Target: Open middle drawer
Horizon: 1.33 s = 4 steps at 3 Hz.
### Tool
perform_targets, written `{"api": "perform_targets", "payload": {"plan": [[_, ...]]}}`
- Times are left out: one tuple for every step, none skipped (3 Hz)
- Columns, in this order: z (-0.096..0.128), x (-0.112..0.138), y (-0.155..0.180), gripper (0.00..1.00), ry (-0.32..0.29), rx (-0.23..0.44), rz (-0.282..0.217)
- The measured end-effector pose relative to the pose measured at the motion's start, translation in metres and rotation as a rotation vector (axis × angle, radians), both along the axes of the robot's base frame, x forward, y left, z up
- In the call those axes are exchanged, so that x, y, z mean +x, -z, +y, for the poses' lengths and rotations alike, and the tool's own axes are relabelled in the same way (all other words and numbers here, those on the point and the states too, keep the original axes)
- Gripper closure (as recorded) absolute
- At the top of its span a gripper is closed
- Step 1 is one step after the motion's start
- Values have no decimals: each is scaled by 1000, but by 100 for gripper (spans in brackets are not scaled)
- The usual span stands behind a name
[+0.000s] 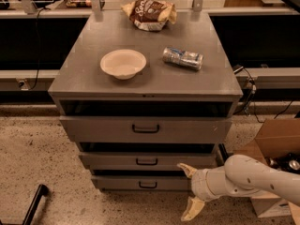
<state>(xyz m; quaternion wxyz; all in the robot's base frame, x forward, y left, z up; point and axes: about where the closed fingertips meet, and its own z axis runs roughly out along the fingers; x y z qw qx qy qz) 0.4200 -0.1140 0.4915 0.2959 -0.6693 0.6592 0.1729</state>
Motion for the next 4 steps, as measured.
{"api": "perform_targets", "payload": {"plan": [[1,7,10,0,13,-13,3],[-11,30,33,0,57,-42,-21],[-25,57,48,0,89,-77,-73],[-35,82,53,0,101,-113,-130]]}}
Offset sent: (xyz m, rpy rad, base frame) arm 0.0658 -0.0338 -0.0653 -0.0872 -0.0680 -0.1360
